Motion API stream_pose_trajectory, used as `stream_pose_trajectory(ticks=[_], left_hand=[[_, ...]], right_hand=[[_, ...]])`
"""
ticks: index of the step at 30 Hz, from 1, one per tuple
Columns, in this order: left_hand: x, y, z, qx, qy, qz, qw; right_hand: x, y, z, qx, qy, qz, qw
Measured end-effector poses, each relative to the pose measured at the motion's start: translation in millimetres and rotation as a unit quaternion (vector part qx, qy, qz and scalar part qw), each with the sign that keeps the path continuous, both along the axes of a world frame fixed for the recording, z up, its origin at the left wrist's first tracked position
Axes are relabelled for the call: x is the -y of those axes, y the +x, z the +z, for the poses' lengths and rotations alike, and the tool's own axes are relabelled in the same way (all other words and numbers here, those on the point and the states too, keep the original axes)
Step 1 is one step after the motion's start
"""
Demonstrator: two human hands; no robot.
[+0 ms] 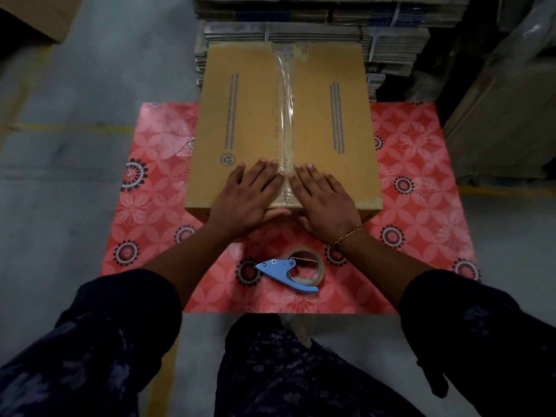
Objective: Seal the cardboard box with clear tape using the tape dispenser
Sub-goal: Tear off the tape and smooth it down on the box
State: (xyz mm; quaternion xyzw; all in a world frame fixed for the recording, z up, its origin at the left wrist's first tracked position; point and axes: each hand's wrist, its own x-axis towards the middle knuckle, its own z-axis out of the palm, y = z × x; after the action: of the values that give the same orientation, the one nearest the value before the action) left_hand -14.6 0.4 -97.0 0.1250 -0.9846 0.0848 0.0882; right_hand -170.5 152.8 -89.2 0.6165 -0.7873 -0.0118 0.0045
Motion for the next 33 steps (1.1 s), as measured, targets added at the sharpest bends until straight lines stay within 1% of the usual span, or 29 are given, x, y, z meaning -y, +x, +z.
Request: stream_pose_trajectory(ticks=[6, 10, 14, 17, 22, 28, 33], left_hand=[[4.6, 1.3, 0.0, 0.039, 0.007, -0.001, 0.999], [8.0, -0.6, -5.7, 0.065, 0.003, 0.004, 0.998], [8.6, -0.7, -2.0, 0.049, 0.011, -0.002, 0.999], [6.1, 2.6, 0.1, 0.032, 0.035, 0.001, 0.999], [3.2, 1.0, 2.4, 0.013, 0.042, 0.007, 0.999], [1.9, 0.7, -2.3, -0.009, 0.028, 0.001, 1.0], [1.8, -0.3, -3.4, -0.005, 0.008, 0.003, 1.0]], right_hand=[[0.4, -0.5, 2.5, 0.01, 0.014, 0.001, 1.0], [0.2, -4.1, 4.4, 0.047, 0.009, 0.005, 0.999], [-0.6, -1.8, 9.4, 0.072, -0.016, -0.012, 0.997], [0.3, -0.7, 5.8, 0.053, -0.019, -0.006, 0.998], [0.4, -1.1, 4.0, 0.032, -0.022, -0.002, 0.999], [-0.1, -2.1, 1.3, 0.015, -0.015, 0.003, 1.0], [0.1, -0.8, 0.0, 0.004, -0.003, 0.001, 1.0]])
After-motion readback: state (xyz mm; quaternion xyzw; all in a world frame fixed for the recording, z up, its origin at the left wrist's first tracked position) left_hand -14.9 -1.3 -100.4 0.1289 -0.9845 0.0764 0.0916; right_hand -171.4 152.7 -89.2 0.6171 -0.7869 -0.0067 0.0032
